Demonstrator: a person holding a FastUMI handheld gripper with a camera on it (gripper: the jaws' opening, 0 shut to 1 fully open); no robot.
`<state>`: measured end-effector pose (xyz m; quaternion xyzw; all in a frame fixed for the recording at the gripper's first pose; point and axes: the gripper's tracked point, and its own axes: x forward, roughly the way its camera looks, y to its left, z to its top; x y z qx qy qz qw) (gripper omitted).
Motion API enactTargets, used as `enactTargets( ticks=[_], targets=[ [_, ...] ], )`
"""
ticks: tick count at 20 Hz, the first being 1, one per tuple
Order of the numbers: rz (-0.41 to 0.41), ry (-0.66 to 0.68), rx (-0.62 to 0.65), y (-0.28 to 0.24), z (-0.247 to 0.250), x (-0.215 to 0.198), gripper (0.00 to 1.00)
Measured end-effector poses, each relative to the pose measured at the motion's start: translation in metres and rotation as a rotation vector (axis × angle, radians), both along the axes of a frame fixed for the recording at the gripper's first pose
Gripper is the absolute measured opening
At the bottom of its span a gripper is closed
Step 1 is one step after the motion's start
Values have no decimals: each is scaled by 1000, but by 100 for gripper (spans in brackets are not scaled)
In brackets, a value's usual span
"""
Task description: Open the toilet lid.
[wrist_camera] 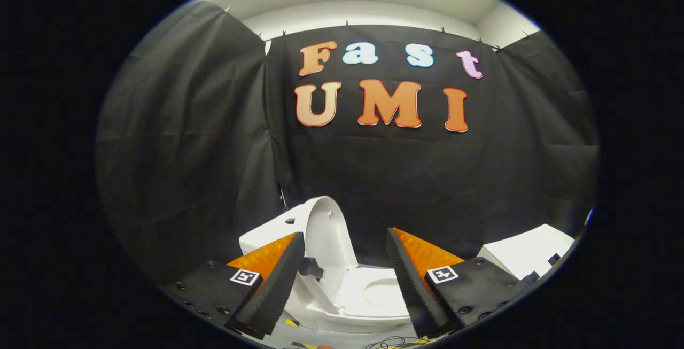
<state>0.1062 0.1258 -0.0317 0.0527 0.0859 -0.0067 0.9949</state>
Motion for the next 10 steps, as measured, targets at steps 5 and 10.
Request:
enactTargets(
  ticks=[5,10],
  targets=[
    [-42,-71,34,-64,56,-27,98],
    [-81,-103,19,-99,79,-41,98]
  ],
)
